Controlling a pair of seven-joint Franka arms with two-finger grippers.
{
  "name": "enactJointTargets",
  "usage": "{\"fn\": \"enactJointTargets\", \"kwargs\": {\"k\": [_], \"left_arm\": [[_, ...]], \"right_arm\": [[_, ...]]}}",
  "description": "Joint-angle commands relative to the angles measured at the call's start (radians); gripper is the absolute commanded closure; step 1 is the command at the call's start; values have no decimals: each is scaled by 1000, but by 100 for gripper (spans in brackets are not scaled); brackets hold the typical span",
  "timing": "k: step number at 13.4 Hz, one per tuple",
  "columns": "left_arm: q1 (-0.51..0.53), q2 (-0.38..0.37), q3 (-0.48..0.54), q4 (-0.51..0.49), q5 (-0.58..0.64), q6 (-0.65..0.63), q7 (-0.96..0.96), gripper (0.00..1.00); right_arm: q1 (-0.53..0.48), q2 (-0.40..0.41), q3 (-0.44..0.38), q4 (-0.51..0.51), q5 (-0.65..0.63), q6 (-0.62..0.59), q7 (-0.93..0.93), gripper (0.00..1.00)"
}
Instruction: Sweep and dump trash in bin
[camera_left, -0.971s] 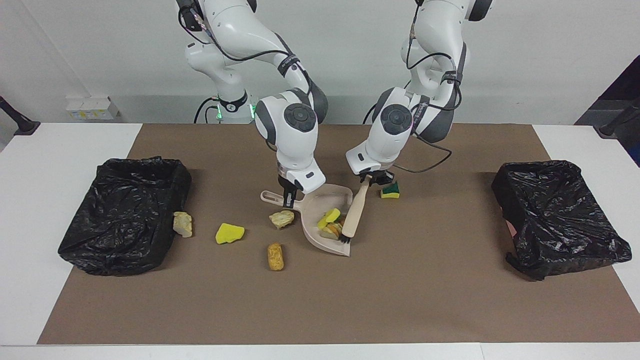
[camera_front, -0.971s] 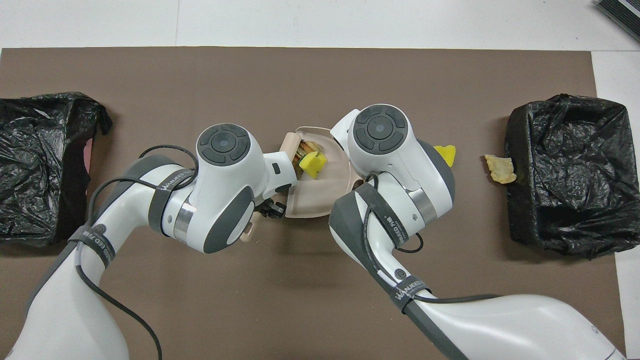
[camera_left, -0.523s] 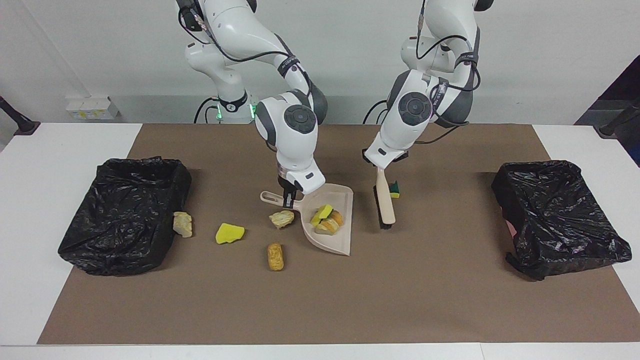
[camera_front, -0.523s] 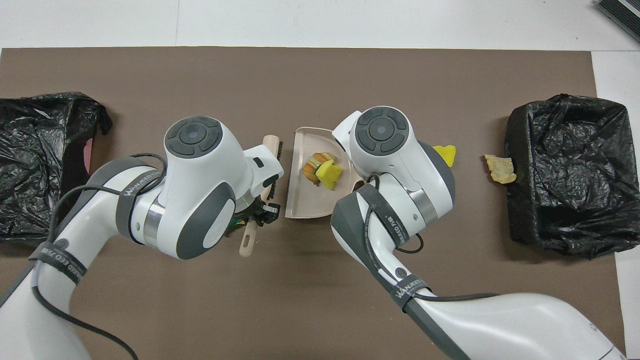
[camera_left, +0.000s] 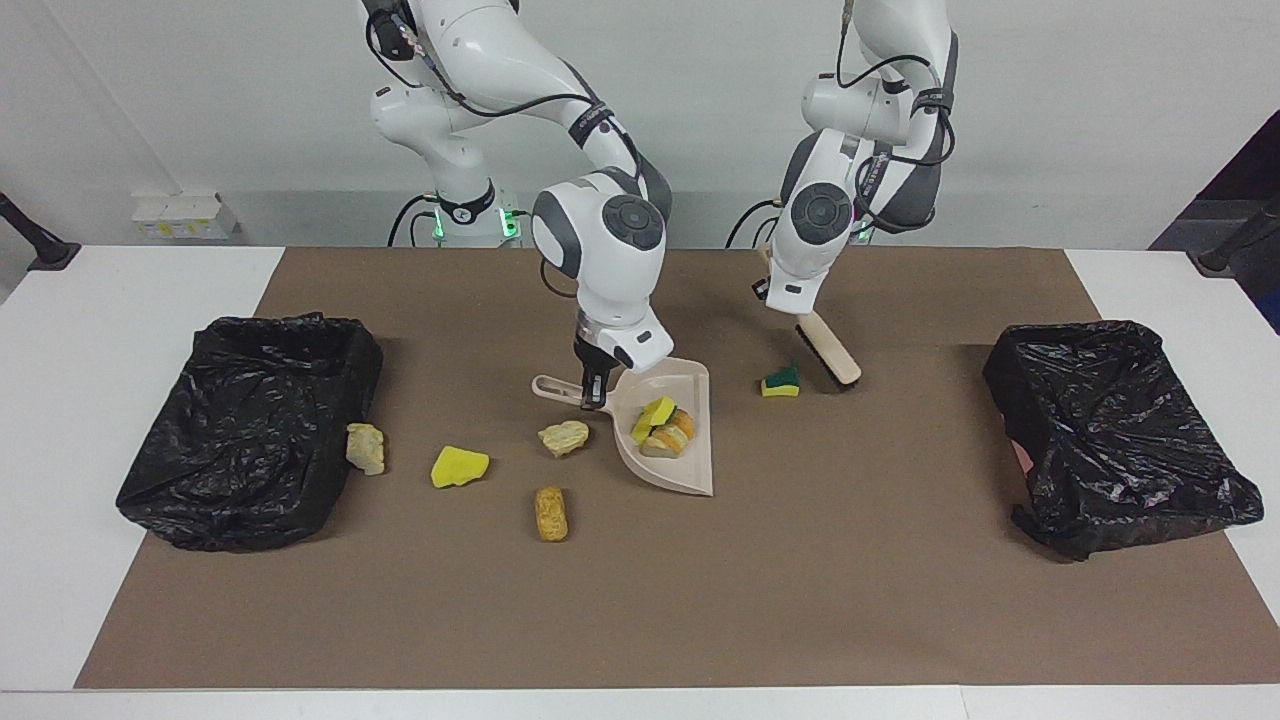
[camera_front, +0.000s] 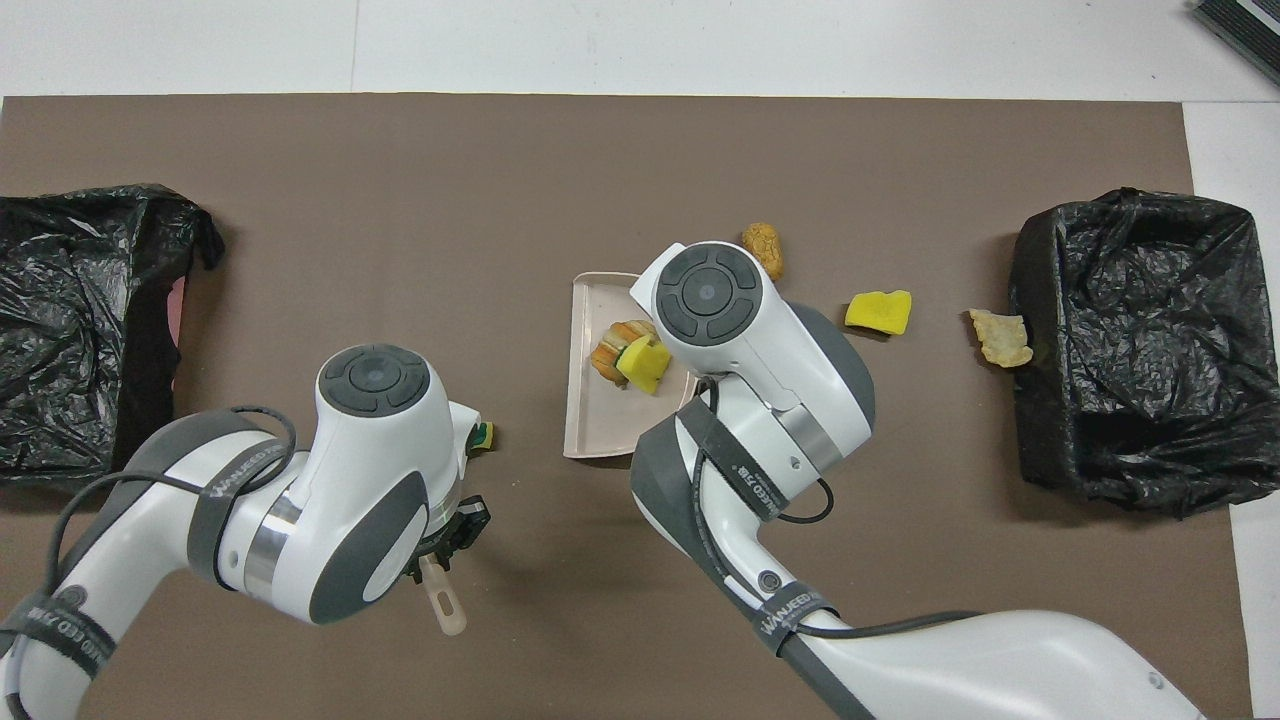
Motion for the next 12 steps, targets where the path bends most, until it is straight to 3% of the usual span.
{"fn": "enactJointTargets", "kwargs": {"k": [1, 5, 7, 12], "left_arm": [[-36, -105, -6, -152, 18, 160, -42, 100], [-57, -99, -9, -180, -14, 292, 74, 100], [-79, -41, -9, -173, -45, 338, 154, 100], [-115, 56, -10, -32, -183, 438, 254, 100]], "right_arm": [[-26, -12, 11, -37, -18, 44, -113, 100], [-27, -12, 11, -46, -20, 75, -138, 100], [-27, -11, 11, -46, -20, 83, -136, 100], [-18, 5, 11, -48, -20, 132, -126, 100]]}}
